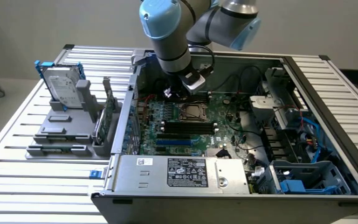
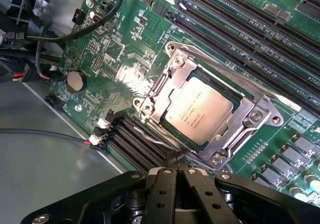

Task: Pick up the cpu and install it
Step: 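Install the first cpu locking lever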

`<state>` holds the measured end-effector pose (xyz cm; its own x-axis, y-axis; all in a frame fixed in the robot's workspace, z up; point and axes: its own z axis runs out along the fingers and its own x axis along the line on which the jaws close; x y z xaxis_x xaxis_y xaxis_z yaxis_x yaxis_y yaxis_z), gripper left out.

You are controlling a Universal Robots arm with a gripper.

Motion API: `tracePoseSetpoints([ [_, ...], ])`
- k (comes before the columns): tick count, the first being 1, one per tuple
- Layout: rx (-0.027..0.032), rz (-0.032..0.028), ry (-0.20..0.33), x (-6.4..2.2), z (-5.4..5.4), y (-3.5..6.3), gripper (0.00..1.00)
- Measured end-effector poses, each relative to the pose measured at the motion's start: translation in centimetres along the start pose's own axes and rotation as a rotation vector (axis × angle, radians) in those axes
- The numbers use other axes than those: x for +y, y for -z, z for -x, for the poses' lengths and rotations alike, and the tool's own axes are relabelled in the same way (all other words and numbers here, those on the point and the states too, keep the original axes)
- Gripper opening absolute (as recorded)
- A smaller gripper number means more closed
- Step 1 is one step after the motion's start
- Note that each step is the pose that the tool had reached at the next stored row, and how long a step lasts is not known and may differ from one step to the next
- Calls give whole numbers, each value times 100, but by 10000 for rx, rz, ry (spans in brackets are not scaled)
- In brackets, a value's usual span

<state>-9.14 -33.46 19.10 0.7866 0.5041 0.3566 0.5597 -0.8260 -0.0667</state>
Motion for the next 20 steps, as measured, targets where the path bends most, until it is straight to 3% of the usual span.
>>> tracePoseSetpoints([
  [9, -19, 19, 4, -28, 14, 30, 11],
  [20, -14, 33, -36, -141, 151, 121, 11],
])
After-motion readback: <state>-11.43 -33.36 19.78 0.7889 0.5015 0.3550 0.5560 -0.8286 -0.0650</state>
